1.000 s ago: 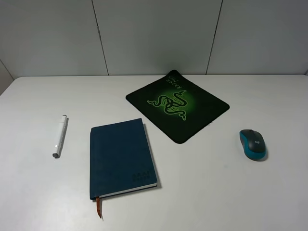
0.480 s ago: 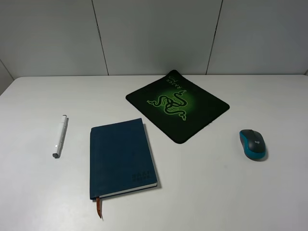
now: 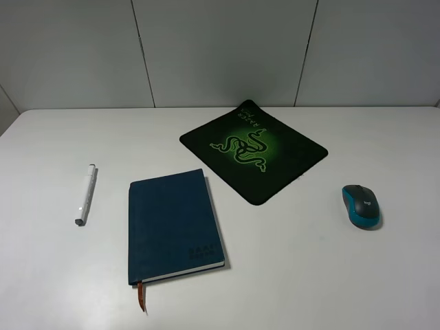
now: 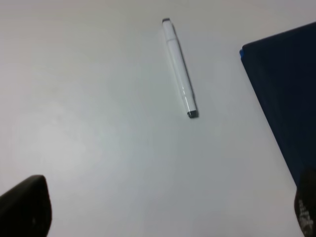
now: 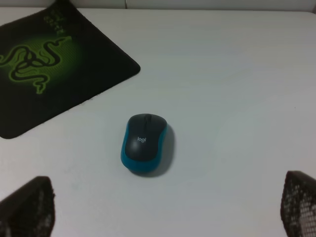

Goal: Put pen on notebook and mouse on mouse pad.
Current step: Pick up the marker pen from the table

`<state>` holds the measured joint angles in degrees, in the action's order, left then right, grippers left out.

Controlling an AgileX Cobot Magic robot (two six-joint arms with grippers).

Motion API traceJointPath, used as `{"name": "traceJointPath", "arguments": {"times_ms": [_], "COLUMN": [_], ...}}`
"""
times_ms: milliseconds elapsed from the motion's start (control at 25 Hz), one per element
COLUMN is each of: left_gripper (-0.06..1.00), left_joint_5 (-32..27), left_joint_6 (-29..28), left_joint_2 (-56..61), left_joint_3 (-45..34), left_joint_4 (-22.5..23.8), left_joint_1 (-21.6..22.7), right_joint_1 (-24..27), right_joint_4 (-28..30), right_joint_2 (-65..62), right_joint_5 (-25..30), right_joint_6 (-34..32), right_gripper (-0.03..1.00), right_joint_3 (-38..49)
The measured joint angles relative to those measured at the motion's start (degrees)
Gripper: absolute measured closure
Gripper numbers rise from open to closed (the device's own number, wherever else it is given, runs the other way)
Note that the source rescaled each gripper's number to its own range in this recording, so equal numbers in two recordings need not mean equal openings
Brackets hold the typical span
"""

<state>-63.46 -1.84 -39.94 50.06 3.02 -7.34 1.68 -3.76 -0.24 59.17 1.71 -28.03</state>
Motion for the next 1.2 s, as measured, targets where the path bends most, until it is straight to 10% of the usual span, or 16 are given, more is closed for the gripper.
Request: {"name": "traceJointPath", "arguments": {"times_ms": [1200], "left_gripper": [-0.05], "left_joint_5": [17.2], "left_joint_6": [-2.6], "left_joint_2": [-48.5], "left_joint_3": [4.8], "left_joint_4": [0.4], "left_joint_1": [0.0], "right_joint_1": [0.0], "right_joint_4": [0.0], "right_joint_2": [0.0], "right_joint_5": [0.0], "right_joint_6": [0.0], "right_gripper": [-0.03], "right_joint_3": [0.0]}}
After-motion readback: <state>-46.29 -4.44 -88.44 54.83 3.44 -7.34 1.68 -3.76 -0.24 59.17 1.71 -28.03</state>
